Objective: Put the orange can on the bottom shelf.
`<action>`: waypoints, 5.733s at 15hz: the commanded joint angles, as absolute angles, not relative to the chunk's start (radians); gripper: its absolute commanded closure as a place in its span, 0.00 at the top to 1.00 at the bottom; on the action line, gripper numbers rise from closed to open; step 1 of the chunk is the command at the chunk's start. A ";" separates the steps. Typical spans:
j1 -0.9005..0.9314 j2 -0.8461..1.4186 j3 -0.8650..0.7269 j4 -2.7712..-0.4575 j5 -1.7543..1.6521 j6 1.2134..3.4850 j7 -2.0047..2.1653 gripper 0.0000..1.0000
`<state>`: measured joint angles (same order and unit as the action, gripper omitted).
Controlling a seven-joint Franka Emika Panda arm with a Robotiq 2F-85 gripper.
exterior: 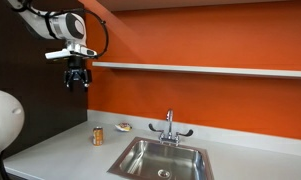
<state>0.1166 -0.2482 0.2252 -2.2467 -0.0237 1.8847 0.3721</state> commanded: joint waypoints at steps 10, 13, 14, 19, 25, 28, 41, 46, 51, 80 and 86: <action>0.131 -0.202 0.217 -2.403 -0.015 2.115 0.356 1.00; 0.128 -0.150 0.212 -2.408 -0.028 2.180 0.355 1.00; 0.128 -0.133 0.209 -2.408 -0.032 2.197 0.356 1.00; 0.126 -0.050 0.186 -2.401 -0.053 2.275 0.365 1.00; 0.133 0.069 0.159 -2.380 -0.091 2.370 0.375 1.00; 0.137 0.134 0.140 -2.360 -0.114 2.411 0.377 1.00; 0.210 0.342 0.109 -2.238 -0.110 2.483 0.376 1.00; 0.237 0.377 0.090 -2.233 -0.112 2.495 0.392 1.00; 0.262 0.397 0.064 -2.240 -0.112 2.571 0.432 1.00; 0.469 0.452 -0.190 -2.244 -0.218 2.853 0.699 1.00; 0.503 0.461 -0.231 -2.238 -0.228 2.868 0.720 1.00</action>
<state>0.4774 0.4490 -0.2030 -2.2498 -0.1959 2.8507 0.6703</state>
